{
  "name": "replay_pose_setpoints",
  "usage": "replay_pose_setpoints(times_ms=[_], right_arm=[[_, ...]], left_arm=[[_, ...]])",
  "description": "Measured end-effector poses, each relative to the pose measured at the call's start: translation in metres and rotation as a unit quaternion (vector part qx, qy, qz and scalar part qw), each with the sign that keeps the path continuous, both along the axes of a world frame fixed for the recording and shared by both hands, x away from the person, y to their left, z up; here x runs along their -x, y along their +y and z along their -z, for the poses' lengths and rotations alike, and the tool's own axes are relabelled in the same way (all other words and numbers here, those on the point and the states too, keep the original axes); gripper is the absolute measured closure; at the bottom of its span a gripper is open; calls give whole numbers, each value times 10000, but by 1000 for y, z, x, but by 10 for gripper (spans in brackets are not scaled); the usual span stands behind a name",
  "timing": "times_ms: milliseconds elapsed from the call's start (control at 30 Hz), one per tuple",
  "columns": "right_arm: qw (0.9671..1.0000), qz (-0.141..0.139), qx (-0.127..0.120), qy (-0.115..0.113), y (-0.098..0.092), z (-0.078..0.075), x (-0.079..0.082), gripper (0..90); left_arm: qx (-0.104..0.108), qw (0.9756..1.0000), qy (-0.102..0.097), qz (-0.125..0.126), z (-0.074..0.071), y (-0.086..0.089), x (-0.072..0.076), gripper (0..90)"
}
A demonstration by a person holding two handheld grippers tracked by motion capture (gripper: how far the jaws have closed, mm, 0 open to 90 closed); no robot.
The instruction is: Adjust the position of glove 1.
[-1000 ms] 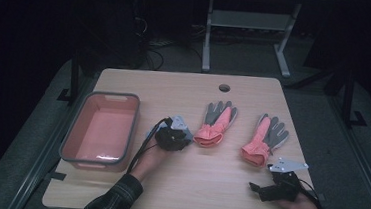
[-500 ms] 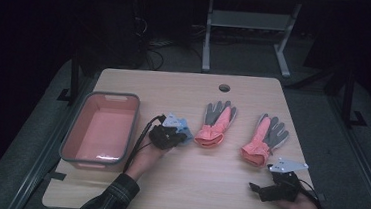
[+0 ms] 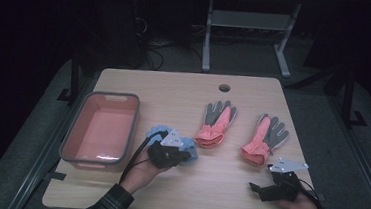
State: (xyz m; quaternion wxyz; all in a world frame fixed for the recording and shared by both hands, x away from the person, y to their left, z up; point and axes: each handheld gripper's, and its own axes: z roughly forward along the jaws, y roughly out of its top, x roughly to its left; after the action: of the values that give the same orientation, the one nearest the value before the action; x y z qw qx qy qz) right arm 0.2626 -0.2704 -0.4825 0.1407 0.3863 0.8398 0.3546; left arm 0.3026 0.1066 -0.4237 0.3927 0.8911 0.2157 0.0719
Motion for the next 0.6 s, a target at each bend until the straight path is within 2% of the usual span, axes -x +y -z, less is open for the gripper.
replay_pose_setpoints(times_ms=[100, 167, 200, 300, 333, 433, 567, 600], right_arm=[[10000, 1, 0, 2, 0, 0, 0, 29], [10000, 2, 0, 0, 0, 0, 0, 30], [10000, 1, 1, -1, 0, 0, 0, 29], [10000, 2, 0, 0, 0, 0, 0, 30], [10000, 3, -1, 1, 0, 0, 0, 30], [10000, 0, 1, -1, 0, 0, 0, 30], [10000, 1, 0, -2, 0, 0, 0, 29], [10000, 1, 0, 2, 0, 0, 0, 29]], left_arm=[[-73, 9998, 112, 176, 4, -1, 9, 867], [-27, 9997, 162, 187, 6, -2, 13, 866], [-3, 9994, 254, 242, 9, -3, 19, 866], [-42, 9989, 327, 340, 14, -4, 28, 861], [-104, 9987, 326, 388, 16, -3, 29, 855], [-31, 9986, 380, 361, 19, 0, 28, 780], [173, 9989, 379, 233, 11, 8, 23, 675], [206, 9990, 362, 185, 8, 10, 21, 677]])
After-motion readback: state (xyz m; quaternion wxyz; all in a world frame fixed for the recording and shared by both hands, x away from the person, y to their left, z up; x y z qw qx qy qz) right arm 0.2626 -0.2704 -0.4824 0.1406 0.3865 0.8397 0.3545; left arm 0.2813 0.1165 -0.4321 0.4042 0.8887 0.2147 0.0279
